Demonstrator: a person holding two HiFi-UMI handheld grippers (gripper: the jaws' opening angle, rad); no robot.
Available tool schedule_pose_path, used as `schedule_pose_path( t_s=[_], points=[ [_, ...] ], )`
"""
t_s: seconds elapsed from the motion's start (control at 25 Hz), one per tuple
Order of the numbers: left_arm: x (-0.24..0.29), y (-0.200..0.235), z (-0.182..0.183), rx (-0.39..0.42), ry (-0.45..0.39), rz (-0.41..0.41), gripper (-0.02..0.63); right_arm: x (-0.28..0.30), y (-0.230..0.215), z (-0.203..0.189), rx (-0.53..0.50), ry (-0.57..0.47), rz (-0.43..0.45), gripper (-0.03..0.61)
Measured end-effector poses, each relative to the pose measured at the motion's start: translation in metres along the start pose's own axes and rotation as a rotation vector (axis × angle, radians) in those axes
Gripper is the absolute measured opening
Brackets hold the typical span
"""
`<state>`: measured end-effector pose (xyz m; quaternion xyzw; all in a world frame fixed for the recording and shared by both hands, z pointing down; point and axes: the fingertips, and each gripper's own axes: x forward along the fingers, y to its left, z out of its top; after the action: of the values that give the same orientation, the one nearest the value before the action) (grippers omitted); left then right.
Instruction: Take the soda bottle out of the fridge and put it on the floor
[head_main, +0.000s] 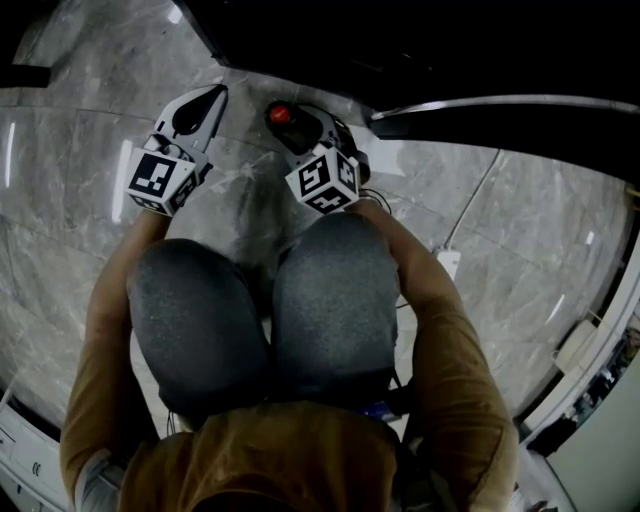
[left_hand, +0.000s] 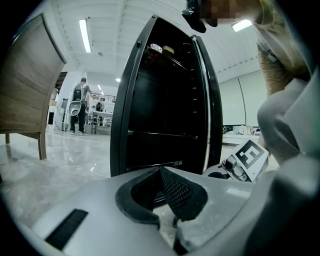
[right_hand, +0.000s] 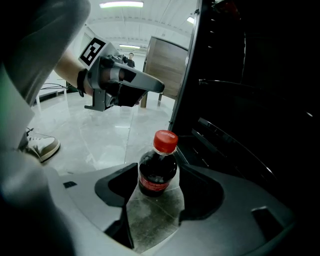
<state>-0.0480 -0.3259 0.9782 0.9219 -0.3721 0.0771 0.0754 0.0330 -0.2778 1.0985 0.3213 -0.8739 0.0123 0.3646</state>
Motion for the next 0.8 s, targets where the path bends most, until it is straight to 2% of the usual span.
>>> schedule_pose_path(
  t_s=[0.28,0.48,0.68,0.8],
  points=[
    [0.0,0.005,0.016,0.007,-0.008,-0.004,0.002,-0.013,-0.005,0.014,-0.021,0.06,0.042,0.249],
    [-0.01,0.001,0.033,0.083,0.0,0.009,0.002,-0.024,-0.024,0.034,0.022,0.082,0.007,0.242],
    [-0.021,-0.012,0.057,0.018,0.0,0.038,0.001,-0.044,-0.037,0.061,0.073,0.09,-0.028,0.198],
    [-0.028,-0.023,0.078,0.036,0.007,0.045,0.0,-0.062,-0.043,0.085,0.096,0.085,-0.048,0.166]
  ],
)
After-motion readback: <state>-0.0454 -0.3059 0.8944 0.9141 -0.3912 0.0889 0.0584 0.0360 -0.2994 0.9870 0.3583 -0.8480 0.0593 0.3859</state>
